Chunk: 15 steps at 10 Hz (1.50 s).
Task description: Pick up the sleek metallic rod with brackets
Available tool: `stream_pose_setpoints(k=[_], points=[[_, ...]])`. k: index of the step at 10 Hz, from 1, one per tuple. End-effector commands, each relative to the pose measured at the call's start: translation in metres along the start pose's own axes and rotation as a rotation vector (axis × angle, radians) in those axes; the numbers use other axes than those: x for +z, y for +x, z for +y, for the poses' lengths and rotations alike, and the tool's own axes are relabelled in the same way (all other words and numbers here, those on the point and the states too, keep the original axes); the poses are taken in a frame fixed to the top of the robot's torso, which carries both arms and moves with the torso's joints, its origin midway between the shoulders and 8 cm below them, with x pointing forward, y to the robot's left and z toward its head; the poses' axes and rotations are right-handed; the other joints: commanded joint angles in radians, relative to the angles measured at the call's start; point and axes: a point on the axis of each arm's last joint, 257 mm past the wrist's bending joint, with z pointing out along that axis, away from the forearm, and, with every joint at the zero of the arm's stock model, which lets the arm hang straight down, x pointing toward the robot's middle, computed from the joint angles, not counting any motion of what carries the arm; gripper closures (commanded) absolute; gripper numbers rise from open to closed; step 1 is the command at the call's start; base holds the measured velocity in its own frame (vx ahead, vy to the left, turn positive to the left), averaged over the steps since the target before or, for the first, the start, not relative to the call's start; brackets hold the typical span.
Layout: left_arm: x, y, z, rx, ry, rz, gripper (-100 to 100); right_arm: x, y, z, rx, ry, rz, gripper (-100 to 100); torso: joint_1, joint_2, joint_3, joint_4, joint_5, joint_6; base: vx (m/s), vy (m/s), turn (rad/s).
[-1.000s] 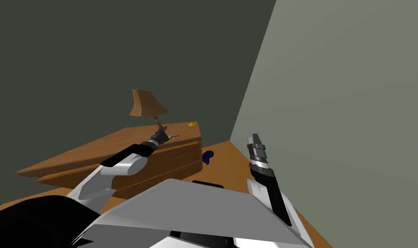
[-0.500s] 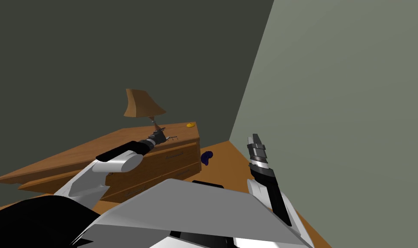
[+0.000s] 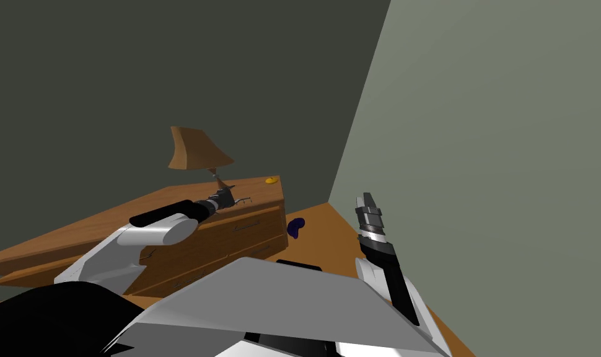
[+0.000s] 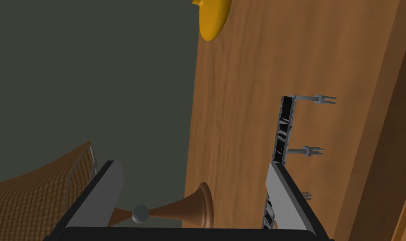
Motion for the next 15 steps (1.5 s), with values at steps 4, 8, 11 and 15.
stream_pose_setpoints(k=[4, 8, 11, 15], points=[[-0.002, -0.017, 0.013, -0.004, -0.094, -0.038, -100, 0.000, 0.000, 0.000, 0.000, 0.000, 0.000, 0, 0.000, 0.000, 0.000, 0.000, 0.000, 0.000, 0.021, -0.015, -0.019], [-0.008, -0.042, 0.014, -0.013, -0.174, -0.085, -100, 0.000, 0.000, 0.000, 0.000, 0.000, 0.000, 0, 0.001, 0.000, 0.000, 0.000, 0.000, 0.000, 0.022, -0.012, -0.033], [-0.013, -0.055, 0.020, -0.019, -0.235, -0.116, -100, 0.000, 0.000, 0.000, 0.000, 0.000, 0.000, 0, 0.001, 0.001, 0.000, 0.000, 0.000, 0.000, 0.021, -0.009, -0.033], [-0.021, -0.069, 0.033, -0.026, -0.323, -0.154, -100, 0.000, 0.000, 0.000, 0.000, 0.000, 0.000, 0, 0.001, 0.000, 0.000, 0.000, 0.000, 0.000, 0.021, -0.004, -0.030]])
